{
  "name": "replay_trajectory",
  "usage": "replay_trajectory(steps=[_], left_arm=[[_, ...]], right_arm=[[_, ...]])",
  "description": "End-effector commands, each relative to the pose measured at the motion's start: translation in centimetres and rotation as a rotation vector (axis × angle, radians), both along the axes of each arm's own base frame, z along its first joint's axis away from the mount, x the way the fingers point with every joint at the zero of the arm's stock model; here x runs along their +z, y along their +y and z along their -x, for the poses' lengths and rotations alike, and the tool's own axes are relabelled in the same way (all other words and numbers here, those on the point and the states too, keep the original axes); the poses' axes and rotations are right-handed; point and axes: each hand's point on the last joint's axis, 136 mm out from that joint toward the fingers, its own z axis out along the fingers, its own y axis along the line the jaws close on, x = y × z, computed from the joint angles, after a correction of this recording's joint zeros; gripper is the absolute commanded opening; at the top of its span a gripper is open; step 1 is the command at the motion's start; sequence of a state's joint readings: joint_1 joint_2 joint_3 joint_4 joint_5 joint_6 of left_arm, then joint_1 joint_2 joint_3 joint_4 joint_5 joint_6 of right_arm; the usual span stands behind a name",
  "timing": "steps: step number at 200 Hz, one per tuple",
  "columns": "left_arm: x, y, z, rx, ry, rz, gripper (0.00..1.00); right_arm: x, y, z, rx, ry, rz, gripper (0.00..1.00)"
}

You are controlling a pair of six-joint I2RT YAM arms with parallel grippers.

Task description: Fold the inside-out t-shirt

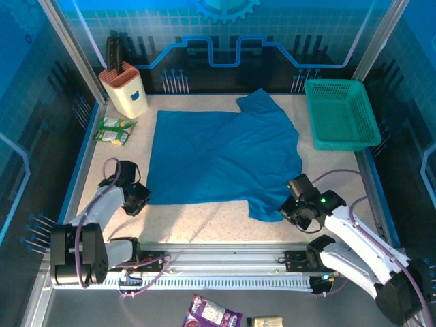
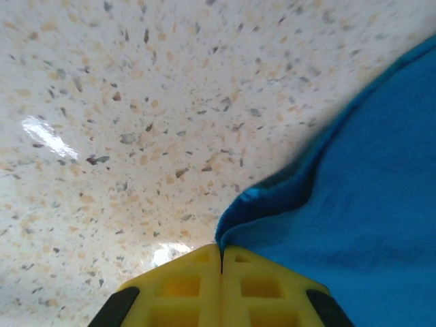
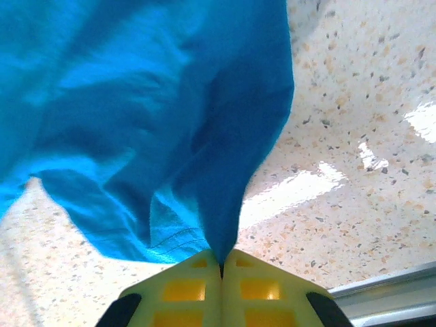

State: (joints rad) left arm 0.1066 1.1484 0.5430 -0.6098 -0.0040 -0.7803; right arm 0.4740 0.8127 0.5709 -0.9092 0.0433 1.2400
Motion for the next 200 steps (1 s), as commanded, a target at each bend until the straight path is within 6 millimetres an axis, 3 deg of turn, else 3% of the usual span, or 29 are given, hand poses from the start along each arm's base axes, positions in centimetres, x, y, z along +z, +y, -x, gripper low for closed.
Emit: replay_trajectory(steps=[1,76,115,122,162,200], left_arm=[[2.9,0.7,-0.1,0.039,-0.071,-0.029,0.00],[9.2,1.1,1.0,0.053,-0.204,-0.064,0.00],[10.6,0.3,1.1,0.034,-0.227,-0.025,0.00],[10.8,0.2,1.1,0.032,-0.232,-0.020,0.00],[12.4,0.3,-0.3,-0.011,-0.264,-0.035,0.00],[12.0,0.2,-3.7,-0.067,-0.263,-0.026,0.00]], right_arm=[[2.0,-1.7,0.3,-0.034,-0.064,0.041,0.00],[8.2,-3.2,1.8,-0.027,-0.241,0.004,0.00],[11.1,-3.9,2.4,-0.006,-0.306,0.008,0.00],[12.4,-3.8,2.2,-0.003,-0.342,-0.006,0.00],[14.8,-2.5,-1.0,0.064,-0.434,0.020,0.00],[14.2,-0.1,-6.3,0.169,-0.425,0.089,0.00]])
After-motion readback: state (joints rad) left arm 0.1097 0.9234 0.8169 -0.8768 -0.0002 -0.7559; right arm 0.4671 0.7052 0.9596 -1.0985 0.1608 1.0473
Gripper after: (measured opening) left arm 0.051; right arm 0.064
